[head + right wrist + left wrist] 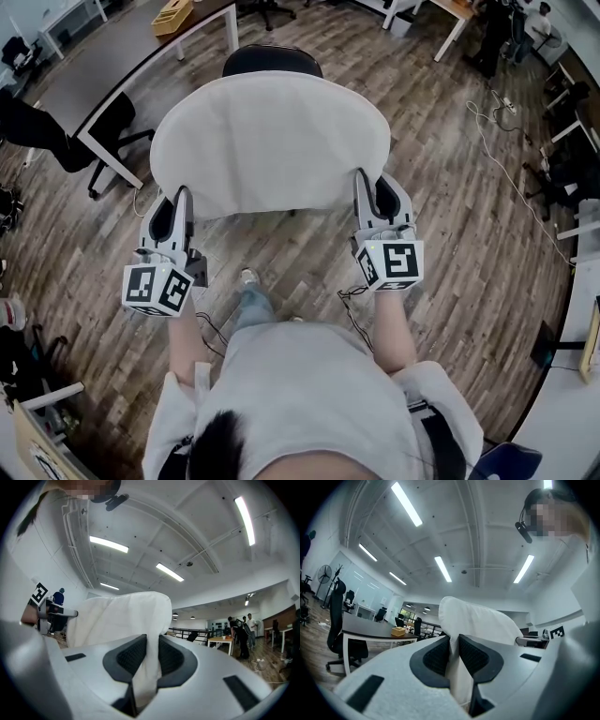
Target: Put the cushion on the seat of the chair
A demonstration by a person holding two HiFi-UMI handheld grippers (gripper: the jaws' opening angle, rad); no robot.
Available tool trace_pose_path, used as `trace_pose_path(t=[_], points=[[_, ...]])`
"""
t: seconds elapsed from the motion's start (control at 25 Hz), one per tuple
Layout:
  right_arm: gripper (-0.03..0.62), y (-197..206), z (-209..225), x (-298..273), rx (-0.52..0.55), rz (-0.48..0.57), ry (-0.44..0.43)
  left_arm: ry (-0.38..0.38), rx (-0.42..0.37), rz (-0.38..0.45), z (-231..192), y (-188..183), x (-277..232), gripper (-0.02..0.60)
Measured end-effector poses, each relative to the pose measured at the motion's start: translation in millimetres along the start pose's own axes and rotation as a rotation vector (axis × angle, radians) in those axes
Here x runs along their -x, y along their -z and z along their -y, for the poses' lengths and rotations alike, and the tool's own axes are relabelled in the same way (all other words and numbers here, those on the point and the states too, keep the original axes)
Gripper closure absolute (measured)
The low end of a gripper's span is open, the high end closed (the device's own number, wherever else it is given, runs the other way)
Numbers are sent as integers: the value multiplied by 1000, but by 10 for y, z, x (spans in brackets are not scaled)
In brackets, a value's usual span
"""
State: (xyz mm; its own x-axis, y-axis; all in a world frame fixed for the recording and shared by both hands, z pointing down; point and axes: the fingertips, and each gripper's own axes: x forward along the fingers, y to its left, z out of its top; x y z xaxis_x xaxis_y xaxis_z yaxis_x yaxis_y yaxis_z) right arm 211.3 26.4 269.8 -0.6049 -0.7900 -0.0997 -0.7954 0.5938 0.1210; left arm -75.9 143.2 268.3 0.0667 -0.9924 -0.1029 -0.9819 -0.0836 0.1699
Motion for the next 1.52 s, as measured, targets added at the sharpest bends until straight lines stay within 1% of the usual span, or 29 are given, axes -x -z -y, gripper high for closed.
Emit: trace_pose_path(t=[0.16,0.4,0.68,0.8,1.0,1.28,1.52], points=[[536,14,-37,-473,5,-7,21,24,17,-5,-359,-28,-381,525],[536,54,-175,-1092,6,-19,55,66,18,-21,-910,-92,-866,525],[536,107,-312,-1659,-3,-30,102,129,14,-30,-1436,-152,-1319,525],[536,149,-368,-1835,-20,-32,122,143,23,-36,-1627,-134,-1471,525],[536,305,-385,-2091,-18,-79,136,150,59,-69,-1852,39,-1729,525],[536,603,-201,-2502,-33,-131,145,157,76,-117,-2035,299,-2200,525],[536,939,-14,-3010,-58,-188,133,135,87,-174,-2273,556,-2708,525]])
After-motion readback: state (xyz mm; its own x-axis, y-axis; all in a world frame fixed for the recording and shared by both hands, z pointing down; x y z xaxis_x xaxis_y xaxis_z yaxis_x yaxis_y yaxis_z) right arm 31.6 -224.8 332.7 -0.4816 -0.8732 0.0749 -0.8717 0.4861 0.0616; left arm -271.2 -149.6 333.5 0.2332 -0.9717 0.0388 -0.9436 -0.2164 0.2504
